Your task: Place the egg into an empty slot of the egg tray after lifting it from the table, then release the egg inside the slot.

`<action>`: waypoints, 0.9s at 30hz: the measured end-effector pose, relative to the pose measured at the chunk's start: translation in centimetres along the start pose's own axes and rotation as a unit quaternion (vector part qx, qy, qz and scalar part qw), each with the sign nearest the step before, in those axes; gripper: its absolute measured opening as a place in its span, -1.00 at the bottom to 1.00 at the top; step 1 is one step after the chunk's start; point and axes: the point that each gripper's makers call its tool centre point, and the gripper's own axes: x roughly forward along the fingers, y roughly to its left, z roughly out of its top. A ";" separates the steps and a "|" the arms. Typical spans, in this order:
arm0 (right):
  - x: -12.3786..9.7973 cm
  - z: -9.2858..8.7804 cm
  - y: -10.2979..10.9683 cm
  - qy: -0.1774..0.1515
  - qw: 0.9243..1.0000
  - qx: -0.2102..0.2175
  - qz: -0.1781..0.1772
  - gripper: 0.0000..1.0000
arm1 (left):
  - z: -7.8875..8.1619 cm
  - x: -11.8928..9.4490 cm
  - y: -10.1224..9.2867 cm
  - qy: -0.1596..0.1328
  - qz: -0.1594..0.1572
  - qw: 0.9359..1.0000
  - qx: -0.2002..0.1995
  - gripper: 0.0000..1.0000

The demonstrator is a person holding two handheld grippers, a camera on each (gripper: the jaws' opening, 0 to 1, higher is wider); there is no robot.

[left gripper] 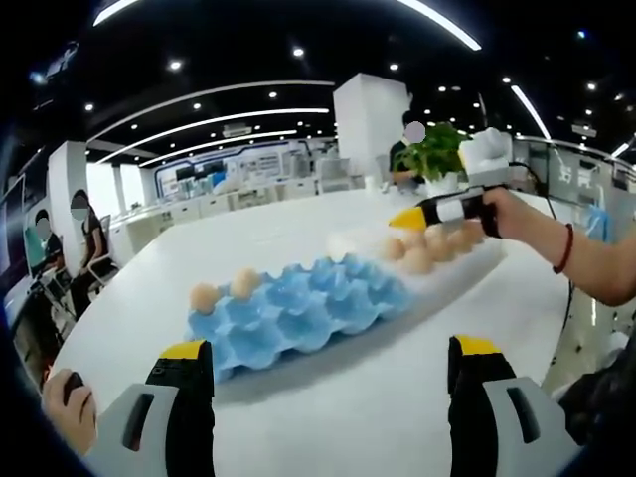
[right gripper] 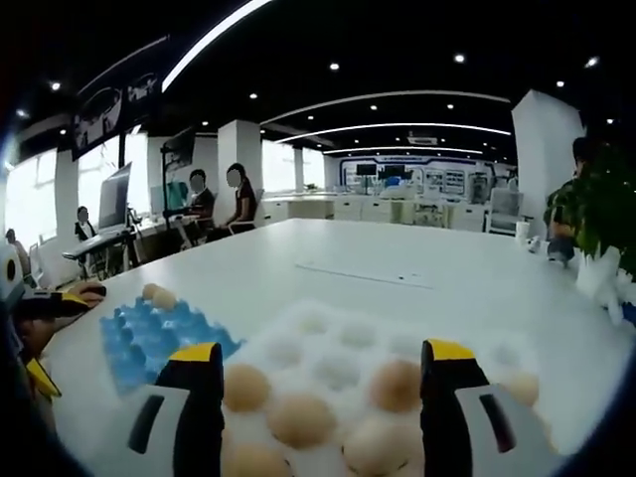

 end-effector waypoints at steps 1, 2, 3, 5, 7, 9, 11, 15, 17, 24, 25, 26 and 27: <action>-0.1 -0.1 -0.2 0.000 1.000 0.002 -0.004 0.63 | 0.0 0.0 0.0 0.001 0.000 1.000 0.000 1.00; -0.2 -0.2 -0.4 0.001 1.000 0.002 -0.008 0.60 | -0.1 0.0 0.0 0.001 0.000 1.000 0.000 1.00; -0.2 -0.2 -0.9 0.001 1.000 0.001 -0.013 0.57 | 0.0 0.0 0.0 -0.001 0.000 1.000 -0.001 1.00; -0.2 -0.4 -1.4 0.004 1.000 0.003 -0.021 0.48 | 0.0 0.0 0.0 -0.002 0.000 1.000 -0.003 1.00; -0.1 -0.6 -2.0 0.007 1.000 0.002 -0.028 0.39 | 0.0 0.0 0.0 -0.003 0.001 1.000 -0.002 1.00; 0.0 -0.7 -2.4 0.008 0.999 0.002 -0.034 0.27 | 0.0 0.0 0.0 -0.003 0.001 1.000 -0.004 1.00; 0.1 -1.0 -2.5 0.013 0.999 0.005 -0.037 0.20 | -0.1 0.0 0.1 -0.003 0.001 1.000 -0.005 1.00; 0.5 -1.5 -3.2 0.022 0.998 0.007 -0.053 0.14 | -0.1 0.0 0.1 -0.004 0.001 1.000 -0.004 1.00; 0.6 -1.7 -3.5 0.027 0.998 0.005 -0.061 0.10 | -0.1 -0.1 0.1 -0.004 0.002 1.000 -0.005 1.00; 0.6 -1.9 -4.6 0.038 0.995 0.014 -0.089 -0.12 | -0.1 -0.2 0.3 -0.007 0.007 1.000 0.000 0.99; 0.8 -1.8 -4.8 0.039 0.995 0.016 -0.093 -0.12 | -0.1 -0.1 0.3 -0.007 0.007 1.000 0.003 0.99; 0.9 -1.9 -4.9 0.046 0.994 0.020 -0.096 -0.13 | -0.1 -0.2 0.3 -0.006 0.007 1.000 0.004 0.99; 1.0 -1.9 -5.1 0.050 0.994 0.023 -0.097 -0.15 | -0.1 -0.2 0.3 -0.007 0.007 1.000 0.005 0.99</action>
